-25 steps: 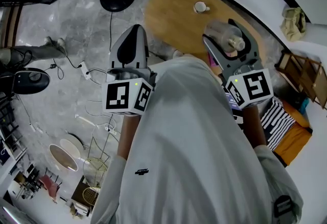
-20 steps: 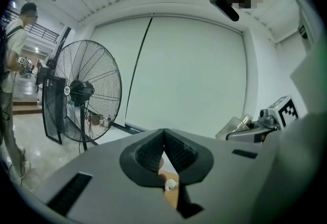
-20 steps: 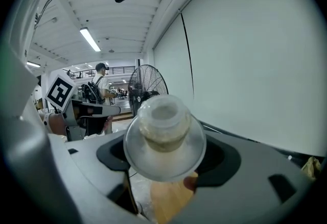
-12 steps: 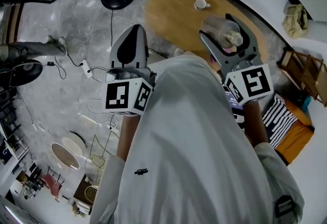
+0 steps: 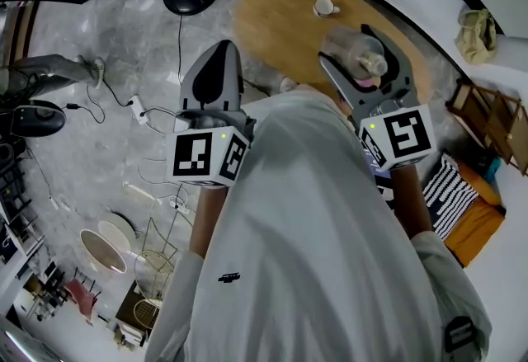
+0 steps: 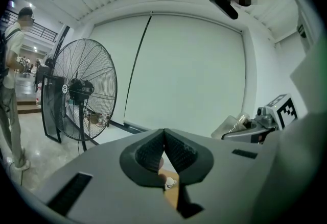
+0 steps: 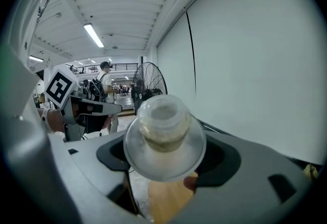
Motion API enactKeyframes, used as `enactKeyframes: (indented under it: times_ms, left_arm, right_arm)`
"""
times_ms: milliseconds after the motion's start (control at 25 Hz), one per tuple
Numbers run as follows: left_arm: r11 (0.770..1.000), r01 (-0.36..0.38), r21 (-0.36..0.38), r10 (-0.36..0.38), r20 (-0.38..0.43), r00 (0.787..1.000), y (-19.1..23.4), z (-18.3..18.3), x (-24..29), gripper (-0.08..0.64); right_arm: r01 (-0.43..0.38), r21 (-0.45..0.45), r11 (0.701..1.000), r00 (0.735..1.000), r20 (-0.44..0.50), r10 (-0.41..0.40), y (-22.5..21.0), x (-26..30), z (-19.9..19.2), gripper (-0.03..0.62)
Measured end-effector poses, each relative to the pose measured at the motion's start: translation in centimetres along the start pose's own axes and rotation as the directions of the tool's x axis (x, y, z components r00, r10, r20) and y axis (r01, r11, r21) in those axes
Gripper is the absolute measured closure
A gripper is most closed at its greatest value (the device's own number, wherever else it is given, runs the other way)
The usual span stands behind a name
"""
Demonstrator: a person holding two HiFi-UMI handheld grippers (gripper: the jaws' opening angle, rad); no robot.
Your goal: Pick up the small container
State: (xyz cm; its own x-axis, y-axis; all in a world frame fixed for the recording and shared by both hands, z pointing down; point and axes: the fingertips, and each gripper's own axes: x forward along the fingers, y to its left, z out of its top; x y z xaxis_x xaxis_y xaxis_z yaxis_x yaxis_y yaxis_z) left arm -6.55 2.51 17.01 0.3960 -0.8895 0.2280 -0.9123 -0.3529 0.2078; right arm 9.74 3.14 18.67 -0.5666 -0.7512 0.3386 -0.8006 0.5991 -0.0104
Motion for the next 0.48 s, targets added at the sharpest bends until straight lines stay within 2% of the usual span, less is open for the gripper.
enactKeyframes:
  times_ms: [480]
  left_arm:
    - [1.000,0.000,-0.001,0.000,-0.005,1.000,-0.24,0.26,0.81,0.543]
  right_arm:
    - [0.004,0.023,1.000,1.000,-0.001,-0.004,-0.97,0.21,0.10,0.255]
